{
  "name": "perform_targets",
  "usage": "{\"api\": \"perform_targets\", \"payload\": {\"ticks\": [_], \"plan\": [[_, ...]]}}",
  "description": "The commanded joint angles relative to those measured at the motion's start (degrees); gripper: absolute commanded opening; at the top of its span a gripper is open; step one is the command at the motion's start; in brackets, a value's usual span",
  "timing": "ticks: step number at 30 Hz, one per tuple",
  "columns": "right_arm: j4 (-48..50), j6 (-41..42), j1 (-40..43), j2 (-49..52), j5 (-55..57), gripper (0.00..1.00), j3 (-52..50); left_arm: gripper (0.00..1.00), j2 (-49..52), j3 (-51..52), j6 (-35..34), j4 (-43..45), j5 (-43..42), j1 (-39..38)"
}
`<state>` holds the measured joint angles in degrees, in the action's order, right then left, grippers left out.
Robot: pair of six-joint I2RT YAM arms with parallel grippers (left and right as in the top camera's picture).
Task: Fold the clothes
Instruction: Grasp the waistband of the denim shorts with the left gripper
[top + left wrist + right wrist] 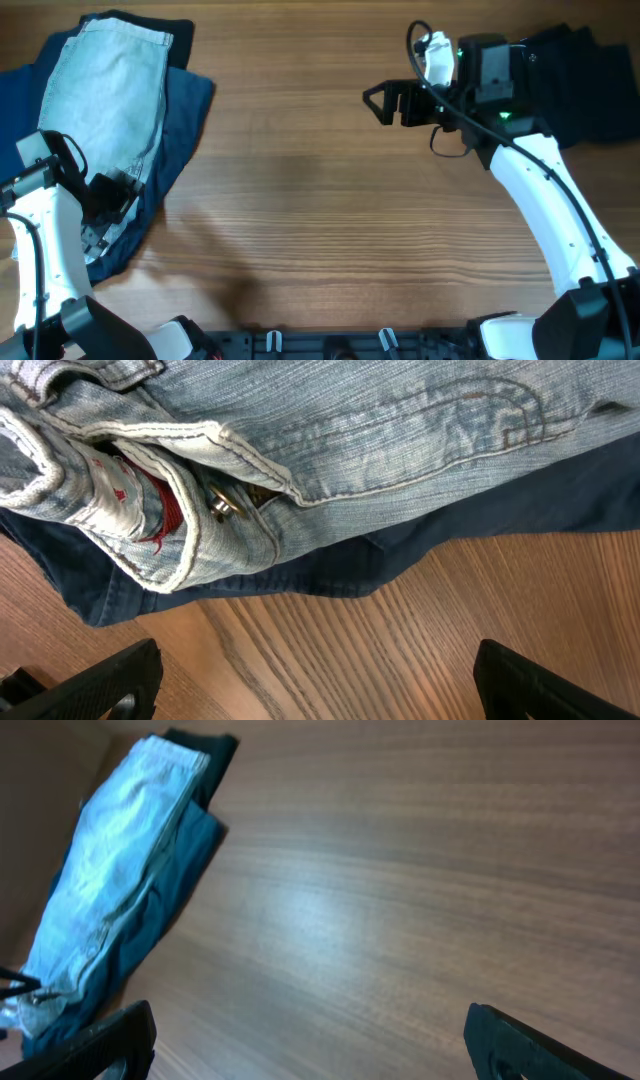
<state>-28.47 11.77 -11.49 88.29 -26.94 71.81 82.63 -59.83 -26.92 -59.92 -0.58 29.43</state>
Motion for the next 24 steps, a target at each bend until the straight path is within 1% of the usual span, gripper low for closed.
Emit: {"api": "perform_targets", "payload": {"ticks": [1, 4, 7, 8, 12, 13, 17, 20, 22, 24], "plan": [[-1.33, 0.20, -0.90, 0.87, 0.04, 0.99, 1.16, 1.00, 0.44, 0.28, -0.50, 0.15, -1.07, 0.48], [-2.03, 0.15, -0.90, 0.87, 0.09, 0.99, 0.90, 1.00, 0.44, 0.52, -0.31, 0.81, -0.83, 0.48], [-2.75, 0.20, -0.90, 0.87, 0.24, 0.99, 0.87, 1.00, 0.44, 1.99, -0.31, 3.26, -0.83, 0.48], [-3.15, 0.17, -0.90, 0.87, 0.44, 1.00, 0.87, 1.00, 0.44, 3.50, 0.52, 6.05, -0.85, 0.48], [-2.80, 0.20, -0.90, 0.87, 2.40, 0.99, 0.87, 1.00, 0.44, 4.35, 4.28, 10.64, -0.83, 0.48], [-2.38, 0.22, -0.90, 0.87, 3.26, 1.00, 0.87, 1.00, 0.44, 4.35, 4.46, 11.41, -0.28, 0.48], [-1.75, 0.17, -0.87, 0.87, 4.13, 1.00, 0.87, 1.00, 0.44, 4.33, 4.48, 13.38, 6.64, 0.48], [-0.92, 0.22, -0.87, 0.87, 4.11, 1.00, 0.87, 0.99, 0.31, 4.09, 5.55, 16.61, 6.64, 0.42], [-0.96, 0.24, -0.87, 0.87, 4.09, 1.00, 0.87, 0.99, 0.09, 2.64, 7.23, 16.39, 6.88, 0.42], [-1.81, 0.22, -0.87, 0.87, 4.13, 1.00, 0.87, 0.99, -0.02, 2.16, 7.23, 16.11, 8.24, 0.44]]}}
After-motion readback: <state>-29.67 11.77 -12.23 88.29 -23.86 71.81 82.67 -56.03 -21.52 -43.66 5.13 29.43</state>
